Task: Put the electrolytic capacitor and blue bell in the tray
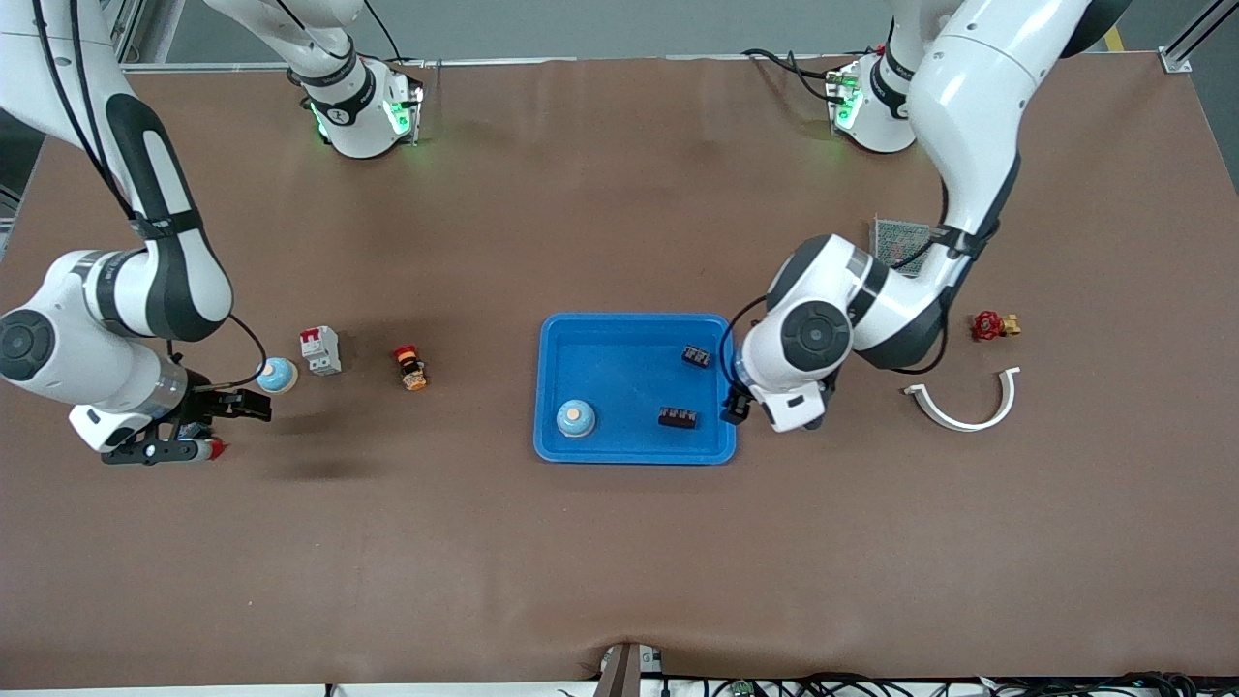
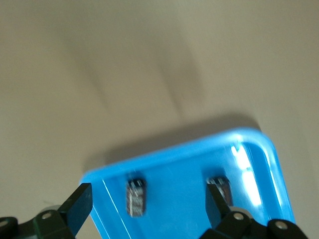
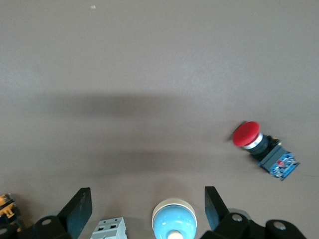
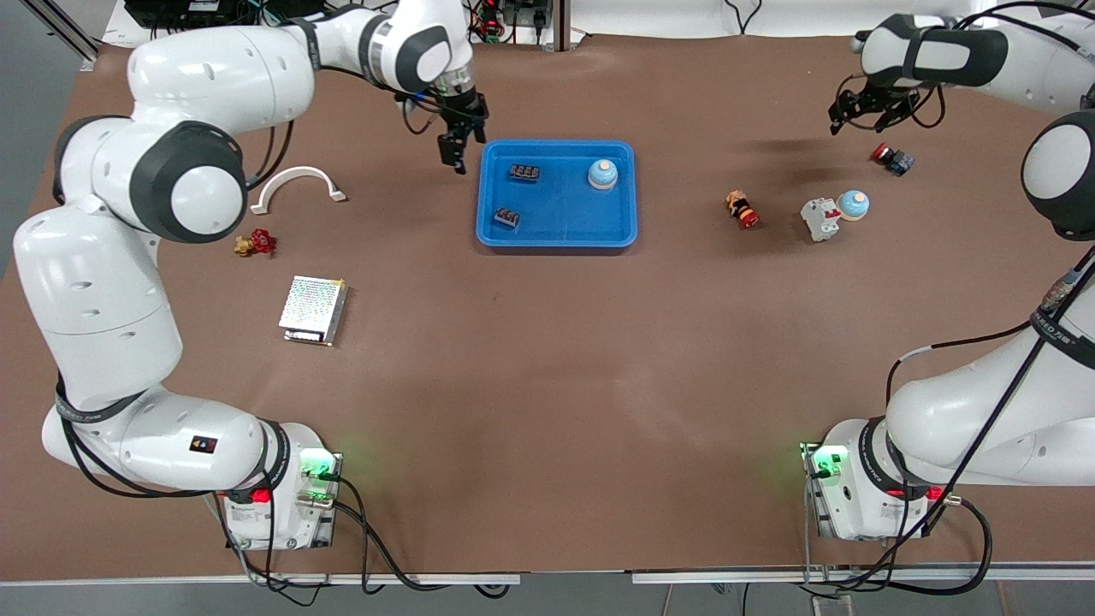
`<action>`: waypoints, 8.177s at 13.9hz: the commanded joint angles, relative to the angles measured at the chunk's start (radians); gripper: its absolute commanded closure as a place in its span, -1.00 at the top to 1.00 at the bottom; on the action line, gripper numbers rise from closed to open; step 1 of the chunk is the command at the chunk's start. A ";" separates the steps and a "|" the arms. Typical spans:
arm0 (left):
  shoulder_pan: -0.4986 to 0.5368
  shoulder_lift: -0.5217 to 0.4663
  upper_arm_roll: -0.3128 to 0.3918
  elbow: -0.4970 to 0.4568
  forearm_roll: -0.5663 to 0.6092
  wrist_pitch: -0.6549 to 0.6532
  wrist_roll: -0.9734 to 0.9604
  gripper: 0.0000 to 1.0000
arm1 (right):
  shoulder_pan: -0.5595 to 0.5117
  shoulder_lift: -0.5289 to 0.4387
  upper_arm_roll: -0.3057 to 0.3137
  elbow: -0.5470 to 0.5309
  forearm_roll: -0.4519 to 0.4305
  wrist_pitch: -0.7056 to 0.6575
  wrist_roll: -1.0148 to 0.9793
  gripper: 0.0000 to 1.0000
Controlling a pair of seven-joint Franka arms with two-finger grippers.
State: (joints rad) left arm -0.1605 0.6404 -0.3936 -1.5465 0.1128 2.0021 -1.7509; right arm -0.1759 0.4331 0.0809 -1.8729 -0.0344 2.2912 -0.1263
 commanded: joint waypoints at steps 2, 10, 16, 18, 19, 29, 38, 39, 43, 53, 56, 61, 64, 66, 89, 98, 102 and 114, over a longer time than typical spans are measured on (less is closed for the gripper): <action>0.059 -0.099 -0.001 -0.072 0.013 -0.071 0.065 1.00 | -0.019 -0.045 0.016 -0.080 0.001 0.024 0.013 1.00; 0.185 -0.344 -0.010 -0.069 -0.004 -0.273 0.584 1.00 | -0.070 -0.042 0.016 -0.170 0.001 0.137 0.007 1.00; 0.260 -0.436 -0.008 -0.047 0.004 -0.332 0.951 1.00 | -0.074 -0.045 0.016 -0.298 0.001 0.300 0.005 1.00; 0.262 -0.442 0.001 -0.014 0.011 -0.335 1.051 1.00 | -0.074 -0.044 0.016 -0.333 0.001 0.356 0.005 1.00; 0.263 -0.447 0.010 -0.012 0.011 -0.336 1.095 1.00 | -0.074 -0.042 0.016 -0.342 0.001 0.376 0.005 1.00; 0.309 -0.484 0.025 0.086 0.010 -0.476 1.284 1.00 | -0.093 -0.030 0.014 -0.351 -0.010 0.373 -0.029 1.00; 0.146 -0.614 0.269 -0.010 -0.083 -0.467 1.539 1.00 | -0.093 -0.011 0.014 -0.371 -0.010 0.378 -0.032 1.00; 0.122 -0.623 0.306 -0.029 -0.096 -0.464 1.556 1.00 | -0.094 -0.010 0.014 -0.371 -0.012 0.378 -0.041 1.00; 0.137 -0.622 0.311 -0.017 -0.099 -0.451 1.564 1.00 | -0.109 0.001 0.014 -0.371 -0.012 0.378 -0.046 1.00; 0.134 -0.622 0.314 -0.029 -0.070 -0.445 1.645 1.00 | -0.114 0.015 0.014 -0.373 -0.010 0.379 -0.043 1.00; 0.134 -0.628 0.306 -0.030 -0.042 -0.442 1.647 1.00 | -0.120 0.015 0.014 -0.373 -0.010 0.375 -0.049 0.93; 0.134 -0.627 0.306 -0.029 -0.042 -0.442 1.648 1.00 | -0.120 0.006 0.016 -0.367 -0.009 0.347 -0.033 -1.00; 0.134 -0.627 0.308 -0.027 -0.042 -0.442 1.648 1.00 | -0.116 -0.002 0.017 -0.333 -0.007 0.279 -0.030 -1.00; 0.134 -0.627 0.308 -0.027 -0.042 -0.441 1.647 1.00 | -0.111 -0.014 0.019 -0.298 -0.005 0.214 -0.030 -1.00; 0.134 -0.602 0.308 -0.026 -0.042 -0.425 1.611 1.00 | 0.255 -0.071 0.025 0.044 0.050 -0.220 0.621 -1.00; 0.136 -0.605 0.308 -0.029 -0.042 -0.422 1.613 1.00 | 0.498 -0.060 0.025 0.024 0.050 -0.086 1.049 -1.00; 0.136 -0.604 0.309 -0.029 -0.044 -0.419 1.613 1.00 | 0.590 -0.030 0.025 0.026 0.050 0.002 1.207 -1.00; 0.136 -0.602 0.309 -0.033 -0.042 -0.414 1.613 1.00 | 0.754 0.203 0.025 0.244 0.059 0.033 1.508 -1.00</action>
State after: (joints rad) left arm -0.0214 0.0452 -0.0872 -1.5716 0.0530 1.5768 -0.1284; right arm 0.5703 0.5853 0.1143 -1.6905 0.0149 2.3340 1.3625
